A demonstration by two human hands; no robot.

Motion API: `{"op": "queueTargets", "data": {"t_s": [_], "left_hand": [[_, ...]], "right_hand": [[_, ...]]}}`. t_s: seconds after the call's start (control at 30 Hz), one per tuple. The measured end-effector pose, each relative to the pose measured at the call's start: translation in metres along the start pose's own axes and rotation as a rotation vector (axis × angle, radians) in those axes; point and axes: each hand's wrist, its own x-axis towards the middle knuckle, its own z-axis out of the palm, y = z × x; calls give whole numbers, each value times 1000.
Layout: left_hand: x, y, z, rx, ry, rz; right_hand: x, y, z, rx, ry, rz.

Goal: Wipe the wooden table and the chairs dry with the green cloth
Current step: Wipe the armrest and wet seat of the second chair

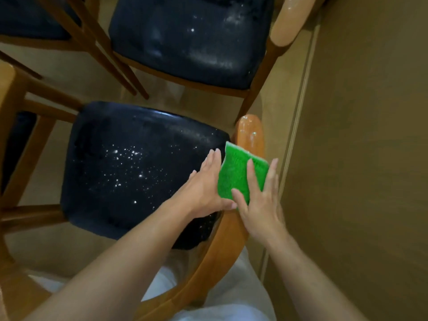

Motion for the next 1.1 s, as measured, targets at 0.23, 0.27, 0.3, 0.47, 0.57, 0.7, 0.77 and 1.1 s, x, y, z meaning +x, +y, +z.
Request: {"op": "queueTargets", "data": {"t_s": [0.23, 0.27, 0.3, 0.47, 0.57, 0.7, 0.77, 1.1], "left_hand": [[8, 11, 3, -257, -74, -8], [10, 10, 4, -432, -58, -1], [12, 10, 4, -596, -38, 8], [35, 11, -5, -960, 109, -3], [46, 12, -12, -933, 177, -31], [48, 9, -22, -919, 240, -118], [45, 8, -24, -919, 225, -111], [45, 16, -26, -915, 10, -34]], "right_hand": [[2, -32, 17, 422, 200, 236], [14, -35, 15, 359, 247, 240], [26, -36, 12, 288, 298, 226], [101, -41, -14, 115, 358, 157], [149, -50, -31, 43, 349, 147], [164, -53, -44, 42, 309, 92], [142, -49, -37, 11, 357, 35], [70, -44, -3, -304, 184, 87]]}}
